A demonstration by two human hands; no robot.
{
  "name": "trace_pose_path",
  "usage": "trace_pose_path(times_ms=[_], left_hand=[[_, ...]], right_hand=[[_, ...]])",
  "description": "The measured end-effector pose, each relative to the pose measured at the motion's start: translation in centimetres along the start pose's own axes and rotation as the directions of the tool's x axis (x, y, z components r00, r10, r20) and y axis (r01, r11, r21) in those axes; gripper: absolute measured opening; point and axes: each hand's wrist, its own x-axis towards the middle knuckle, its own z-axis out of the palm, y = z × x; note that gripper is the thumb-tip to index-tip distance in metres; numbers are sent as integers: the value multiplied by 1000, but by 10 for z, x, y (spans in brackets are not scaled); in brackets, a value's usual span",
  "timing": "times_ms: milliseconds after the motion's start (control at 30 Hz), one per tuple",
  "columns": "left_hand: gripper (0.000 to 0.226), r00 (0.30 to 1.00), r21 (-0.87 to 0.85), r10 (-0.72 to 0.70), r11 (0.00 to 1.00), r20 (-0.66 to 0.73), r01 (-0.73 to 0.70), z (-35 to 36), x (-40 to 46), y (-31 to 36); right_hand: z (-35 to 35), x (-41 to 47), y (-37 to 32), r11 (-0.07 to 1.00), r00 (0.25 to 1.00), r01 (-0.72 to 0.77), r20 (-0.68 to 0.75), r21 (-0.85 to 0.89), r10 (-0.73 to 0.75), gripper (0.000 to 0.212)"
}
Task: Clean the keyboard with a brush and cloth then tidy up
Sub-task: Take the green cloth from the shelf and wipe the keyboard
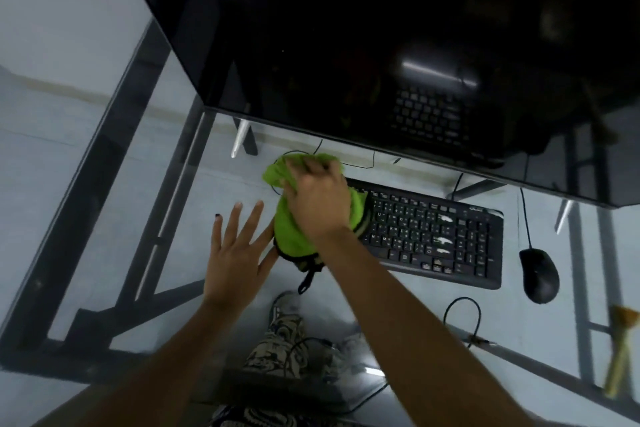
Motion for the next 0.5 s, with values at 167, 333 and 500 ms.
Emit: trace_pose_path(times_ms=[167, 333, 500], left_hand=[[56, 999, -15, -14, 1000, -32, 14, -2, 0, 3], [57, 1000, -2, -25, 1000, -7, 25, 0, 1, 3], [54, 999, -18, -12, 1000, -46, 11, 1, 0, 3]], right_hand=[[-45, -39, 100, 973, 967, -232, 113, 14, 229, 37], [-59, -37, 110, 916, 915, -402, 33, -15, 402, 41], [-23, 1, 5, 978, 979, -200, 44, 59, 198, 41]])
